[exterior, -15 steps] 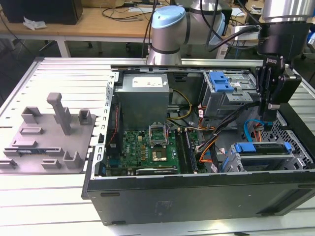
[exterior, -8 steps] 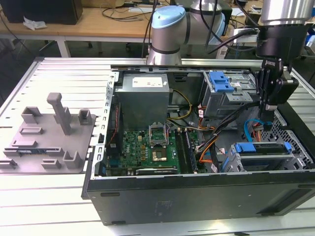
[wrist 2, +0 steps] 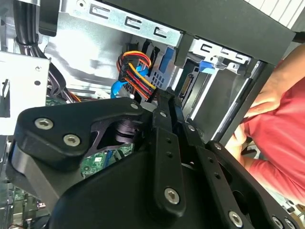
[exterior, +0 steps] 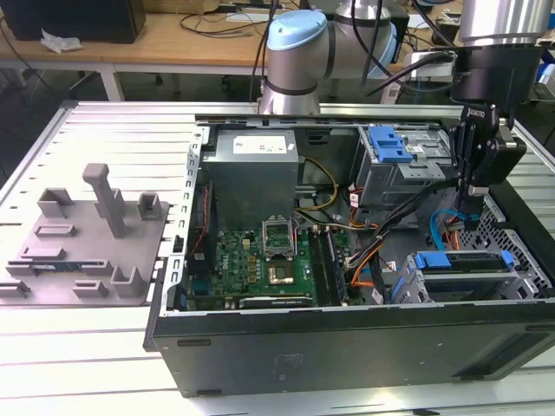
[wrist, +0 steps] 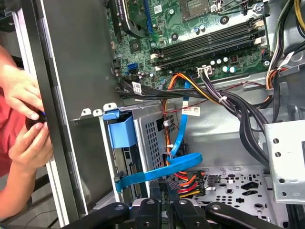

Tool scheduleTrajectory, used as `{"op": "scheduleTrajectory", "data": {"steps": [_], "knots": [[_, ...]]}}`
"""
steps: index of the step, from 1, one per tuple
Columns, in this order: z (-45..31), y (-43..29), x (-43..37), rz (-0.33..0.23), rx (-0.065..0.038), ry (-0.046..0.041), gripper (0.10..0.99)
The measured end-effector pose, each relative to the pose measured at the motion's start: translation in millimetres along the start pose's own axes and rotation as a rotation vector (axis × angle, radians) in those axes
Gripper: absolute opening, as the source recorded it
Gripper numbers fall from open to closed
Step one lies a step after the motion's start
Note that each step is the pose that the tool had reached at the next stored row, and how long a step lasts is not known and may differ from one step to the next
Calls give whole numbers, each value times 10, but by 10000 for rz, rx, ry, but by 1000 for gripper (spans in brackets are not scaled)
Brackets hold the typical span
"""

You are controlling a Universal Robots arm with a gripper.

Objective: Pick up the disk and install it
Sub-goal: 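Insert the first disk wire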

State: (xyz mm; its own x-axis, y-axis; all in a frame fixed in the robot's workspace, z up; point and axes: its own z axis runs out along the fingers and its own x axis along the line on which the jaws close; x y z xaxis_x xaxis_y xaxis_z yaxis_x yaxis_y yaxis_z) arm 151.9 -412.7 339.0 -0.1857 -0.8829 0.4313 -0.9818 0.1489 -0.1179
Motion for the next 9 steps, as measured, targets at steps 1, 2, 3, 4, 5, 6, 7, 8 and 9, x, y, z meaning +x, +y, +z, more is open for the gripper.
{"op": "scheduleTrajectory", "data": {"steps": [1, 2, 3, 4, 5, 6, 7, 8, 9], "knots": [[2, -2, 5, 1, -3, -18, 169], [-8, -15, 17, 2, -8, -43, 169], [-14, -24, 26, 3, -11, -57, 169], [-20, -31, 35, 3, -12, -68, 169], [-23, -39, 64, 5, -23, -115, 169], [-21, -43, 83, 7, -31, -161, 169], [-18, -47, 101, 10, -42, -219, 169], [-16, -50, 117, 11, -52, -273, 169], [-12, -54, 138, 14, -66, -352, 169]]}}
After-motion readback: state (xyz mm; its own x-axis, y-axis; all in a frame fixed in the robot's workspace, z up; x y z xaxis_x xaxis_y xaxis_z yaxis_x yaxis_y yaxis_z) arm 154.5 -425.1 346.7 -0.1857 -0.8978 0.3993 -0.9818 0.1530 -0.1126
